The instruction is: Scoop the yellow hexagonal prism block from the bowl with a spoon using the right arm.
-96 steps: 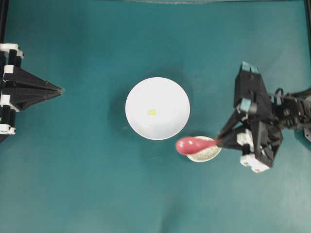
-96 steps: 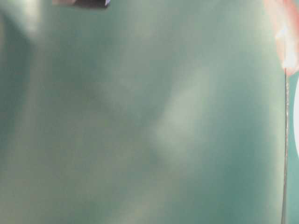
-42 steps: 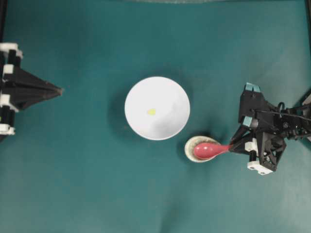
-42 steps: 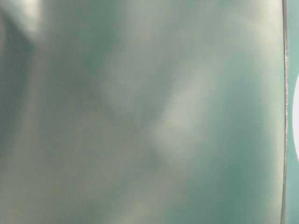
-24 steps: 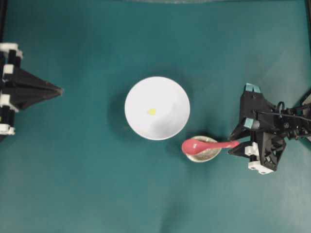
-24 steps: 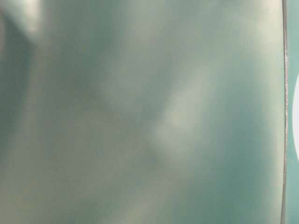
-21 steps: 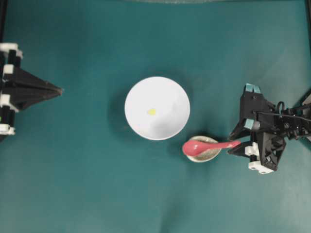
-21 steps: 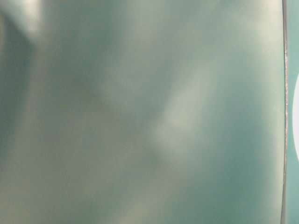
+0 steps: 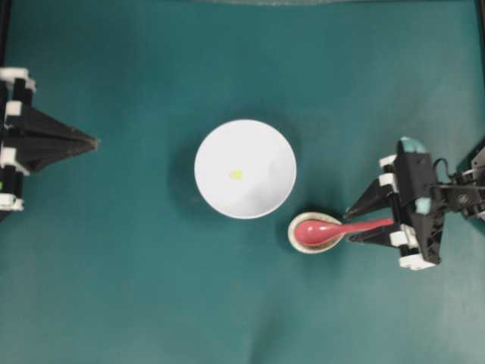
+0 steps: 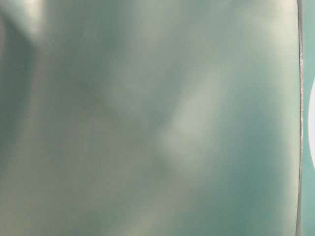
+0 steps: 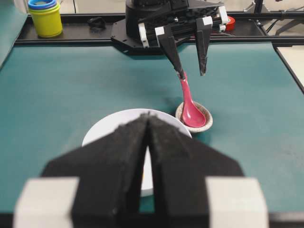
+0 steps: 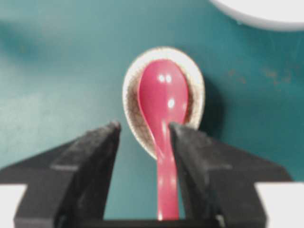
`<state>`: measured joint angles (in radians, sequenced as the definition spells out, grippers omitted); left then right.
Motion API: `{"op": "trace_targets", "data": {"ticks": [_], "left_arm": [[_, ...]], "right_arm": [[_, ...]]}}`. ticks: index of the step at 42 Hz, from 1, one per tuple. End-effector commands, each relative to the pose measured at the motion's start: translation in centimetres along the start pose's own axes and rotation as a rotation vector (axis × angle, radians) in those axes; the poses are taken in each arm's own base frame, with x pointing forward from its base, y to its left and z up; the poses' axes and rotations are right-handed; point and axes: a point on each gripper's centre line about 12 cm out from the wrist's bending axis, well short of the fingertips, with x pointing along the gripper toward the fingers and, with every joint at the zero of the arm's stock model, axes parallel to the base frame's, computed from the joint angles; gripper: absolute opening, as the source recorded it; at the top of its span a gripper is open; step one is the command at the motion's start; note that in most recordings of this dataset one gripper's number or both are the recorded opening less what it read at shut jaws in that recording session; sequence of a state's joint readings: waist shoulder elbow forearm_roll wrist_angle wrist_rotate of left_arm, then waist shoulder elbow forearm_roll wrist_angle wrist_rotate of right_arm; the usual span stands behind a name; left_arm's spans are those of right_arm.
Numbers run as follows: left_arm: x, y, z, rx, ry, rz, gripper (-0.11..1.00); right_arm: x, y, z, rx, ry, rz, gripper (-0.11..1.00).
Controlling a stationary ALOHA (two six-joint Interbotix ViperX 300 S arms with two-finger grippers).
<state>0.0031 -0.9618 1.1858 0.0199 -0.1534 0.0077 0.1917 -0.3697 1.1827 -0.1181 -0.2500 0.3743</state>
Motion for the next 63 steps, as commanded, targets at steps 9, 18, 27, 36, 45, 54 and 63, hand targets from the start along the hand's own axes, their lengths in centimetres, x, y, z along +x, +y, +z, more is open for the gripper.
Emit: {"op": "trace_targets", "data": {"ticks": [9, 18, 27, 36, 45, 54, 63], "left_arm": [[0.2, 0.0, 0.0, -0.003, 0.002, 0.0, 0.0], [0.2, 0.0, -0.1, -0.003, 0.006, 0.0, 0.0], [0.2, 0.0, -0.3, -0.006, 0.009, 0.0, 0.0], [0.1, 0.0, -0.4, -0.008, 0.012, 0.0, 0.0], [0.1, 0.0, -0.5, -0.006, 0.014, 0.0, 0.0], [0.1, 0.0, -0.5, -0.006, 0.014, 0.0, 0.0], [0.1, 0.0, -0.5, -0.006, 0.014, 0.0, 0.0]], "right_arm": [[-2.0, -1.2, -1.6, 0.025, -0.27, 0.05, 0.51], [-2.1, -2.3, -2.4, 0.005, -0.393, -0.006, 0.51], [-0.9, -1.9, -3.7, -0.04, -0.421, -0.009, 0.51], [0.2, -1.3, -5.5, -0.054, -0.421, -0.023, 0.51], [0.9, -0.6, -6.3, -0.093, -0.415, -0.035, 0.51], [0.9, -0.3, -6.5, -0.127, -0.403, -0.028, 0.51], [1.4, -0.5, -7.1, -0.136, -0.345, -0.05, 0.51]]}}
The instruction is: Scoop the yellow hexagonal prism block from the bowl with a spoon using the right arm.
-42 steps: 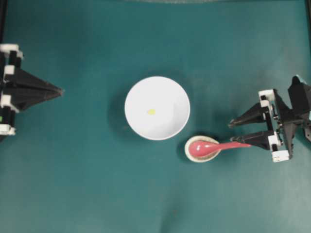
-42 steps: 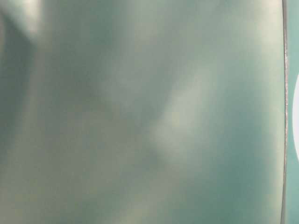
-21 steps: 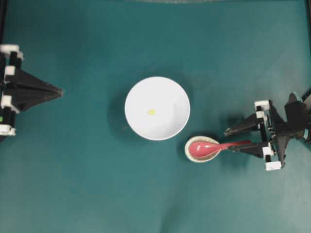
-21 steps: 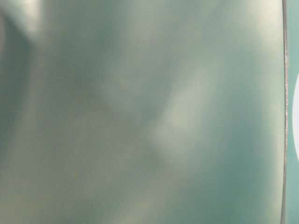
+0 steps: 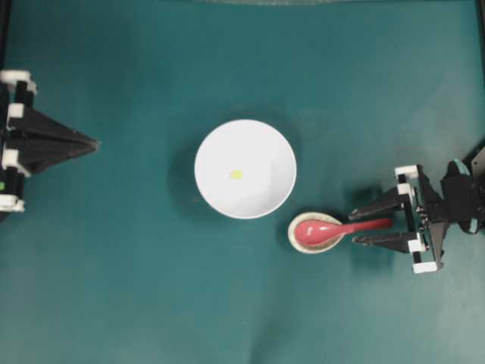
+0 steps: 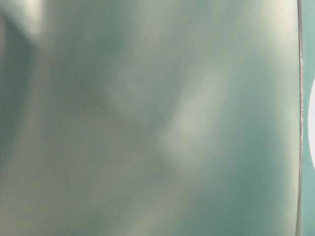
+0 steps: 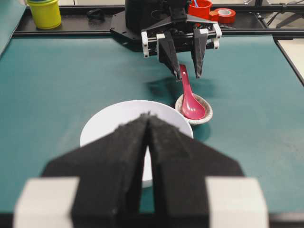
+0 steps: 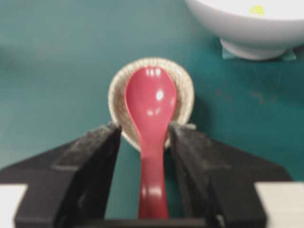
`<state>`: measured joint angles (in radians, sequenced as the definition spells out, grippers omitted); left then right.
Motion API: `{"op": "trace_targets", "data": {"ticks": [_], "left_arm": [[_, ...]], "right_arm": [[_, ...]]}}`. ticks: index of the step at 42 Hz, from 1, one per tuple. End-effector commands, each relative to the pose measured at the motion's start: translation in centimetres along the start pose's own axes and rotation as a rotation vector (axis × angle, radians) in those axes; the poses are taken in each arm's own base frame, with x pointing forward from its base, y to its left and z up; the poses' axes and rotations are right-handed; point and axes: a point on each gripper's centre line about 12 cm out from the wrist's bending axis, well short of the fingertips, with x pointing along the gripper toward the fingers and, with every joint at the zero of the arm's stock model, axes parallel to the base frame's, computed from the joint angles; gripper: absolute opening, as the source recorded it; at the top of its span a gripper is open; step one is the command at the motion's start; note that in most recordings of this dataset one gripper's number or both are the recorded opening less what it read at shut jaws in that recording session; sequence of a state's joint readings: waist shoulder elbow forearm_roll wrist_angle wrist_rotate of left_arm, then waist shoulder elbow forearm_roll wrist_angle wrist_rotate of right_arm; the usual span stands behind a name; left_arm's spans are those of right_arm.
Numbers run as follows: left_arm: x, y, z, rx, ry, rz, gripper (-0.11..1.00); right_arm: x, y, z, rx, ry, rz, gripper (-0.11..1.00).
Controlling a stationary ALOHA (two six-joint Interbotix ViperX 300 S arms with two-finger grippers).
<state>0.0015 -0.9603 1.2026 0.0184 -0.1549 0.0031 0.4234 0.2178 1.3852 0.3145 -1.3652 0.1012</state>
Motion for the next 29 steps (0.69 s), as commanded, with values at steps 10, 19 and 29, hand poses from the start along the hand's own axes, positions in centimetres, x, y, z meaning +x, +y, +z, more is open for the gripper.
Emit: {"op": "trace_targets", "data": {"ticks": [10, 19, 29], "left_arm": [[0.19, 0.04, 0.25, 0.0, -0.003, 0.002, 0.0], [0.19, 0.04, 0.25, 0.0, -0.003, 0.002, 0.0], [0.19, 0.04, 0.25, 0.0, -0.003, 0.002, 0.0]], "right_arm": [[0.31, 0.07, -0.35, 0.004, 0.042, -0.009, 0.51], [0.46, 0.1, -0.68, 0.005, 0.074, -0.011, 0.51], [0.55, 0.11, -0.68, 0.006, 0.074, -0.012, 0.51]]}}
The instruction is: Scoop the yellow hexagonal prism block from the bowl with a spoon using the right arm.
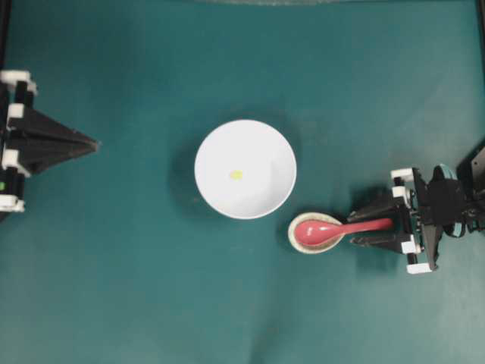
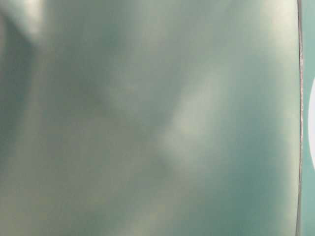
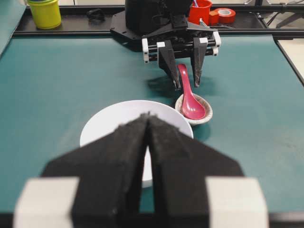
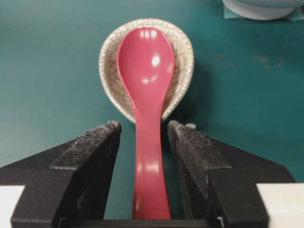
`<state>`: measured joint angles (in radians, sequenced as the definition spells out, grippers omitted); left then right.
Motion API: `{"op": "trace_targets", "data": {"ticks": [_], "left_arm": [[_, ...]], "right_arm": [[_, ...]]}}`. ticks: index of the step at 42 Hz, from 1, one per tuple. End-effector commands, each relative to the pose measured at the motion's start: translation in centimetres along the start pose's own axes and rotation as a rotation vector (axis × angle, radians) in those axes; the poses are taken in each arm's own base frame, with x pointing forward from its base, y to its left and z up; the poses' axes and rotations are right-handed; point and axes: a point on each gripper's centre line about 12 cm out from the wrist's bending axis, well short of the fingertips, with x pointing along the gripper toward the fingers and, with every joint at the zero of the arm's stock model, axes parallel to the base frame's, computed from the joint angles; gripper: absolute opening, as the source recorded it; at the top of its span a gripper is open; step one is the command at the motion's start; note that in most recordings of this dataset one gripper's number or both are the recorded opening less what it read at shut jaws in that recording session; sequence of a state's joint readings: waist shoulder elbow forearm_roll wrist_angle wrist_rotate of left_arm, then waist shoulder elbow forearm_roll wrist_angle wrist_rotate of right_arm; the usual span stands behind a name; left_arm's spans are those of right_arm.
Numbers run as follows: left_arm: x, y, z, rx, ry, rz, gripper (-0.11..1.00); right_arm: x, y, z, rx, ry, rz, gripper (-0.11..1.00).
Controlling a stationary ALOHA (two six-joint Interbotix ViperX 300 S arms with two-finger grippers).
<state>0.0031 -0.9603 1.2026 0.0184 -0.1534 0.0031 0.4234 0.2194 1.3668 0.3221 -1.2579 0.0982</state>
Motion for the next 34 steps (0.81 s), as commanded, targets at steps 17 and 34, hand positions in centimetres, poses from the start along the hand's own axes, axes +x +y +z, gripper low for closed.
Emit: {"op": "trace_targets", "data": {"ticks": [17, 34], "left_arm": [[0.2, 0.0, 0.3, 0.0, -0.006, 0.0, 0.0], [0.2, 0.0, 0.4, 0.0, -0.015, 0.0, 0.0]], "right_arm": [[0.0, 0.1, 0.4, 0.004, -0.022, 0.001, 0.23], [-1.3, -0.5, 3.1, 0.051, -0.062, -0.012, 0.23]]}}
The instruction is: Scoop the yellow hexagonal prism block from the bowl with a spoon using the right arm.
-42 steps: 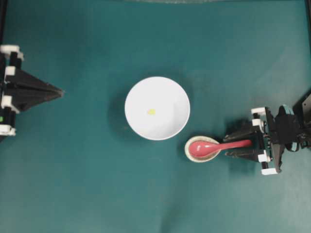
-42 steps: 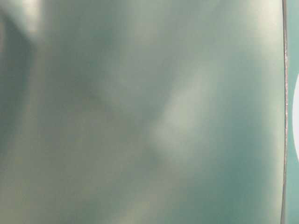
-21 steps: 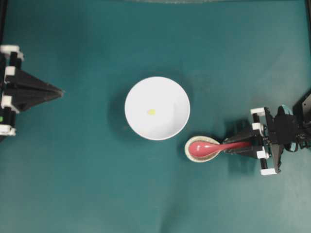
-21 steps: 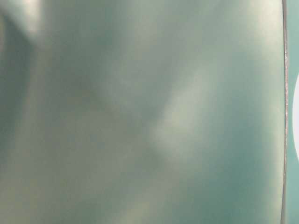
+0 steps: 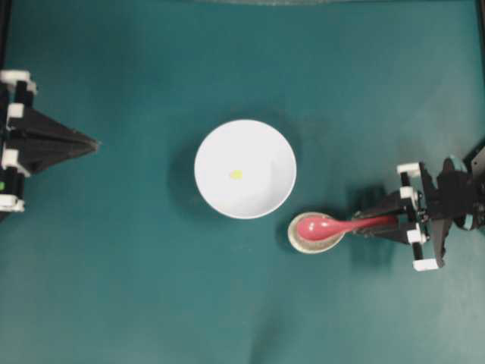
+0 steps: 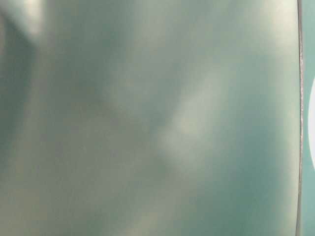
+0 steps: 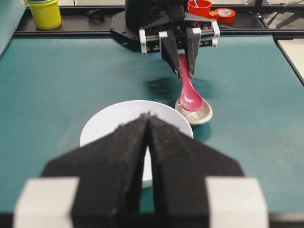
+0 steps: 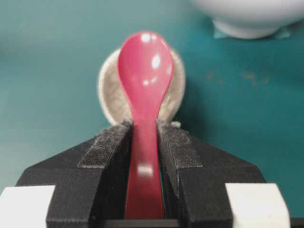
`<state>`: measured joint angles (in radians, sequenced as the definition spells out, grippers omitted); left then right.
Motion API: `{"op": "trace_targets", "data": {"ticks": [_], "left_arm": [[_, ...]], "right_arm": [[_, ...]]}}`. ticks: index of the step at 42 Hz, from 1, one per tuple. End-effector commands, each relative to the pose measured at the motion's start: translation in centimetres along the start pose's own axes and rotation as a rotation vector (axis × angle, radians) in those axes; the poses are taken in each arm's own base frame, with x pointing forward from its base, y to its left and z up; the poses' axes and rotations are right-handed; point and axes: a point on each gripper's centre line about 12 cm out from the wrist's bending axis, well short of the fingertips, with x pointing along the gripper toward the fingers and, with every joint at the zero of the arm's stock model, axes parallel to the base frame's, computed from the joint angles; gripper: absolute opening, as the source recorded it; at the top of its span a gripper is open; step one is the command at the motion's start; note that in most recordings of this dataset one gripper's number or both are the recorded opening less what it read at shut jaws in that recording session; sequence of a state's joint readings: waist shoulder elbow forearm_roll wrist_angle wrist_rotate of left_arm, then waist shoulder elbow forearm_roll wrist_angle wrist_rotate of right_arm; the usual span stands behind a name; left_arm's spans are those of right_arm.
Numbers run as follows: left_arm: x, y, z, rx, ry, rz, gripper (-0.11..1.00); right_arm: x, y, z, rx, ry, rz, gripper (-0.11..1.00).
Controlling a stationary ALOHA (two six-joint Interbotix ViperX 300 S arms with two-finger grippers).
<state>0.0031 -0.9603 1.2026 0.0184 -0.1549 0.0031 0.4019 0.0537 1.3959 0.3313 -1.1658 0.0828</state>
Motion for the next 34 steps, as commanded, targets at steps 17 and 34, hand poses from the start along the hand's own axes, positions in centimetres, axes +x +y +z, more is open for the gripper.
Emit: {"op": "trace_targets", "data": {"ticks": [17, 34], "left_arm": [[0.2, 0.0, 0.7, 0.014, -0.031, 0.0, 0.0], [0.2, 0.0, 0.6, 0.015, -0.025, 0.0, 0.0]], "right_arm": [[0.3, -1.0, 7.9, 0.04, 0.08, -0.031, 0.23], [-0.5, -3.3, 15.3, 0.094, 0.236, -0.071, 0.23]]}}
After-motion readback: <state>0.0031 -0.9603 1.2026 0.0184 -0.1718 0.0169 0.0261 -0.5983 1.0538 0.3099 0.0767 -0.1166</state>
